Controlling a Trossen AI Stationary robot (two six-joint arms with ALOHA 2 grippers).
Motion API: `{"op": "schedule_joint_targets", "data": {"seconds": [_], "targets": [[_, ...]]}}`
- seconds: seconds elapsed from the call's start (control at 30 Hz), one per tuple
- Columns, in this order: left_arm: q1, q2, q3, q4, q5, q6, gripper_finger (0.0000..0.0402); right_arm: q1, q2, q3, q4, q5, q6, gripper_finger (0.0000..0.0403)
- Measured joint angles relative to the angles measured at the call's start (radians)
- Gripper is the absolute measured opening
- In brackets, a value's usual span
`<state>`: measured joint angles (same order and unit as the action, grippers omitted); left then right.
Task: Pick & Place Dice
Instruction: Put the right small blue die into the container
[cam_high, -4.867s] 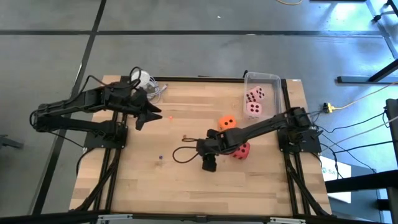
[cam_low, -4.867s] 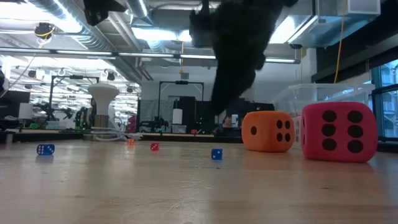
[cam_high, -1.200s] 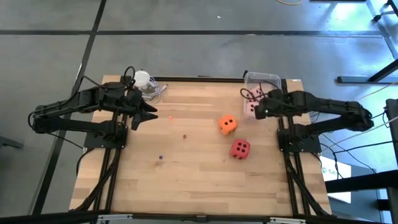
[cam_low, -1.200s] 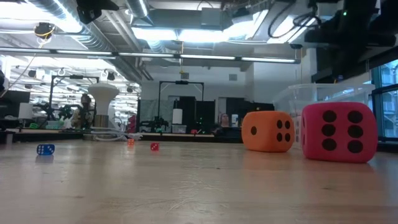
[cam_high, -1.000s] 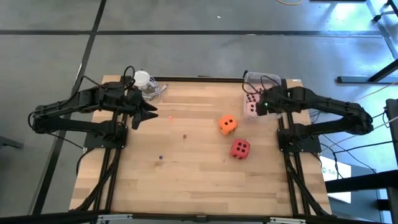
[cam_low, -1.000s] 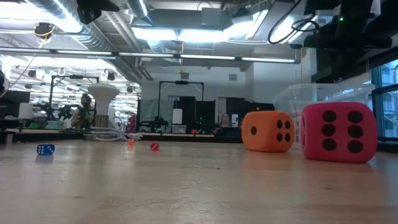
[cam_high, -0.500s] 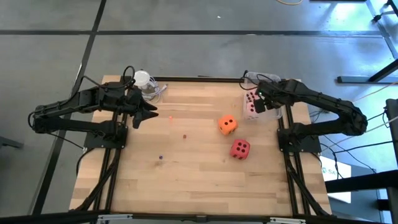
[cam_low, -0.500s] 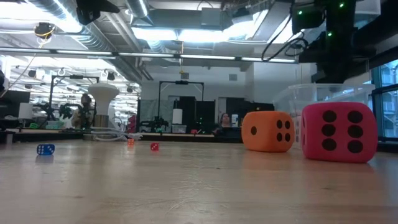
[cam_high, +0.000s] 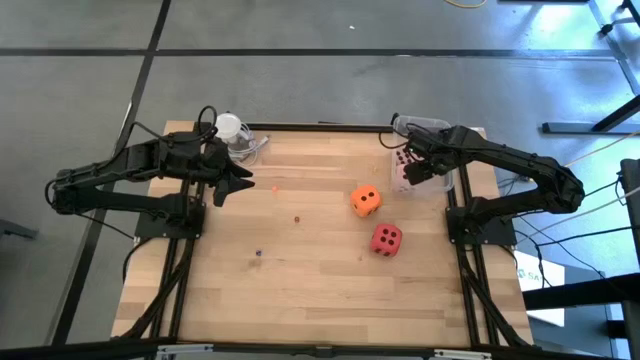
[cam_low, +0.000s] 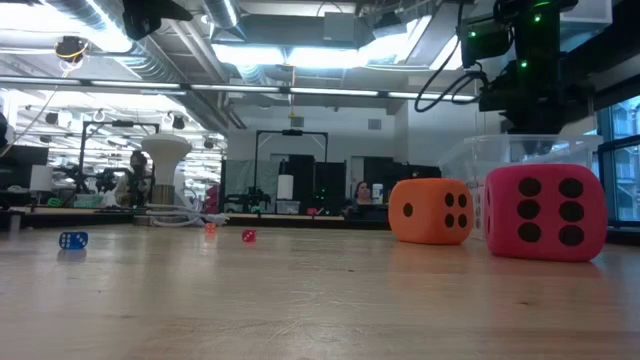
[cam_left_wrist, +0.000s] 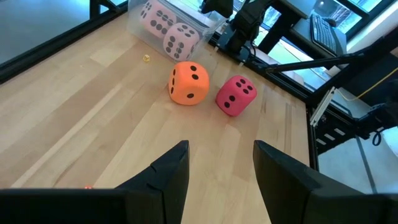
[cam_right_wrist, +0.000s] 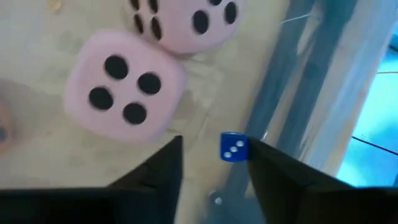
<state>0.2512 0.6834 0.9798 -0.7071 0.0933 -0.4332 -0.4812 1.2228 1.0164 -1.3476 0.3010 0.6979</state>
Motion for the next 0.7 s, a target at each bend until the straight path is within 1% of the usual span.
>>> {"op": "schedule_joint_targets", "data": {"seconds": [0.1, 0.17, 0.27, 0.37, 0.47, 0.57, 0.63, 0.67, 0.7], "targets": [[0.000, 0.000, 0.000, 0.000, 0.000, 0.000, 0.0168, 0.000, 0.000, 0.000, 0.001, -0.053, -0.026, 0.0233], [0.000, 0.000, 0.000, 0.000, 0.000, 0.000, 0.0168, 0.000, 0.000, 0.000, 0.001, -0.072, -0.027, 0.0260], [0.000, 0.000, 0.000, 0.000, -0.004, 0.000, 0.0168, 0.000, 0.000, 0.000, -0.016, -0.045, 0.000, 0.0283], [0.000, 0.000, 0.000, 0.000, -0.004, 0.000, 0.0168, 0.004, -0.003, 0.000, 0.060, -0.106, -0.042, 0.0290], [0.000, 0.000, 0.000, 0.000, -0.004, 0.000, 0.0168, 0.006, -0.004, 0.001, 0.034, -0.043, 0.020, 0.0286], [0.000, 0.000, 0.000, 0.000, -0.004, 0.000, 0.0168, -0.001, -0.003, 0.000, 0.098, -0.084, -0.020, 0.0278], [0.000, 0.000, 0.000, 0.000, -0.004, 0.001, 0.0168, -0.007, -0.002, -0.001, 0.050, -0.045, 0.022, 0.0271], [0.000, 0.000, 0.000, 0.000, -0.004, 0.001, 0.0168, -0.008, -0.001, -0.004, 0.058, -0.049, 0.029, 0.0268], [0.000, 0.000, 0.000, 0.000, -0.004, 0.002, 0.0168, -0.011, 0.000, -0.008, 0.088, -0.080, 0.015, 0.0266]]}}
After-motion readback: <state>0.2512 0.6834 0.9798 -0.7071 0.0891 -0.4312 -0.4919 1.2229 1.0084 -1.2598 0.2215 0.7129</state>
